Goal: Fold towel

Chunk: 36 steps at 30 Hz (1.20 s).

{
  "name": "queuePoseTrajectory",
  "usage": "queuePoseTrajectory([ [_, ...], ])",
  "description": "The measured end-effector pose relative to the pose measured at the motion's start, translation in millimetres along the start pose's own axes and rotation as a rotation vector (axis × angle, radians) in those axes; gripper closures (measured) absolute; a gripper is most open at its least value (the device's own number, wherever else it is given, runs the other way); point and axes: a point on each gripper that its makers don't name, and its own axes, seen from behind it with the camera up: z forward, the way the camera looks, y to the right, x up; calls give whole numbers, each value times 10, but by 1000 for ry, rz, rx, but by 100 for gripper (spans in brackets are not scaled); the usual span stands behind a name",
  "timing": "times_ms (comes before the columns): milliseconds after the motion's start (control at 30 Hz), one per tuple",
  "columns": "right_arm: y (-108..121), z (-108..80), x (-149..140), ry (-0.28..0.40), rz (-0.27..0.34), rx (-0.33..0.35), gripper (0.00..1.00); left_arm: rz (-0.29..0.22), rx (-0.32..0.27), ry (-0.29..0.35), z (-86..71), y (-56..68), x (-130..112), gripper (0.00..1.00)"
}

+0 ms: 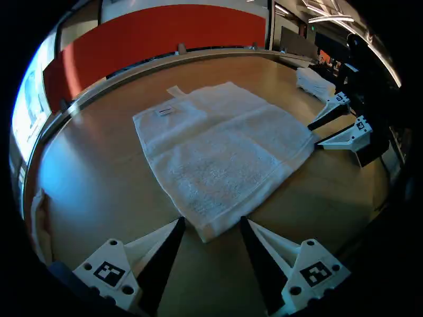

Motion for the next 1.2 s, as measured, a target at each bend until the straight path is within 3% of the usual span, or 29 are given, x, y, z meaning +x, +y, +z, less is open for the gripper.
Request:
queuePoseTrajectory([
  [300, 2, 22, 18, -7, 7, -2, 78, -10, 7, -15, -2, 28, 6, 49],
  [367, -7, 23, 25, -7, 10, -3, 82, -14, 10, -19, 2, 32, 8, 58],
  [433, -20, 21, 34, -6, 13, -2, 84, -21, 17, -22, 5, 29, 9, 75],
  [800, 30, -88, 226, 25, 27, -24, 86, -68, 29, -10, -62, 46, 136, 80],
  [1200, 114, -483, 729, 107, 11, -37, 86, -162, 46, 59, -457, 5, 538, 80],
])
